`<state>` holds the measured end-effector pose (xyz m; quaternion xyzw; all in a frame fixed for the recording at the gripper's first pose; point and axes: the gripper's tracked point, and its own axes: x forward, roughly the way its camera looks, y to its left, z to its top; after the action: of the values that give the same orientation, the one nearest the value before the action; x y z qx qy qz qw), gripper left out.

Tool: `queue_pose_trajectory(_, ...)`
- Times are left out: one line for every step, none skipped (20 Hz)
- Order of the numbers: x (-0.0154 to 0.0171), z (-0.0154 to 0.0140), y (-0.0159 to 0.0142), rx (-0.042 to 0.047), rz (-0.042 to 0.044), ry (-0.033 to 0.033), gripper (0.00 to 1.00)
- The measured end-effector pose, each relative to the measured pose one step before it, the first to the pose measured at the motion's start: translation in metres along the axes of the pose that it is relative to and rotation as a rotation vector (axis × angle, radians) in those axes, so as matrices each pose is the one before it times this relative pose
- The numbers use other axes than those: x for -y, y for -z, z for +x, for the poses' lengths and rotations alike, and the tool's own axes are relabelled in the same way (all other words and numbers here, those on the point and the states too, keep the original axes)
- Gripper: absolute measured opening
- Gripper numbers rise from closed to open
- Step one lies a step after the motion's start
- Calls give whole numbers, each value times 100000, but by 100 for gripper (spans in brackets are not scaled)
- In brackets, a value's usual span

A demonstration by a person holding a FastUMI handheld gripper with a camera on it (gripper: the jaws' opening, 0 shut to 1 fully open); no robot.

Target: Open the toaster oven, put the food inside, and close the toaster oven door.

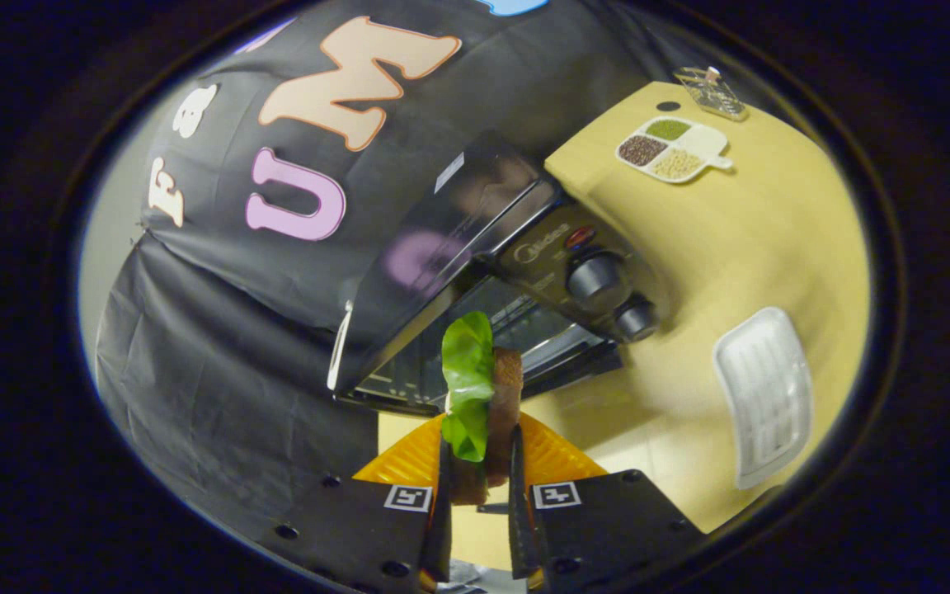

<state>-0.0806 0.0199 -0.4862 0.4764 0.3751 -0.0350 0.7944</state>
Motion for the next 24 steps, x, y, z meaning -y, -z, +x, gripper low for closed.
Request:
queue_pose_trajectory(-437, 883, -13, 884, 1291, -1069, 30)
queue_pose_trajectory(-267, 923, 130, 677, 931, -380, 30)
queue_pose_trajectory(-34, 868, 46, 443, 977, 79, 30)
queue_pose_trajectory(-87, 917, 161, 468, 902, 111, 30)
queue_pose_trajectory(-141, 857, 9, 728, 1200, -566, 30)
queue_pose_trajectory(-277, 663, -55, 1163, 1591, -1204, 30)
queue_pose_trajectory(-235, 948, -148, 1304, 1500, -505, 30)
queue_pose_trajectory(-184, 681, -224, 1269, 1587, -776, 30)
queue_pose_trajectory(-106, 740, -152, 1028, 1389, -460, 30)
queue_pose_trajectory(-178, 683, -37, 1163, 1703, -667, 30)
queue_pose_trajectory(-12, 659, -174, 933, 1098, -288, 30)
queue_pose_trajectory(4, 413, -21, 802, 800, -458, 30)
queue_pose_trajectory(11, 421, -241, 1252, 183, -374, 30)
queue_pose_trajectory(32, 402, 37, 964, -350, 165, 30)
queue_pose_trajectory(87, 220, -161, 1273, -552, 173, 30)
queue_pose_trajectory(85, 225, -235, 1434, -917, 557, 30)
queue_pose_trajectory(40, 61, -318, 1802, -906, 46, 30)
queue_pose_trajectory(182, 13, -205, 1606, -1353, 847, 30)
queue_pose_trajectory(203, -250, -565, 2221, -1419, 1060, 30)
queue_pose_trajectory(26, 191, 23, 873, -1696, 617, 38)
queue_pose_trajectory(56, -121, -129, 457, -1812, 901, 45)
queue_pose_trajectory(345, -358, -346, 562, -3107, 2260, 53)
queue_pose_trajectory(460, 504, -52, 948, -3744, 2567, 61)
queue_pose_trajectory(244, -359, 193, 57, -3293, 1734, 69)
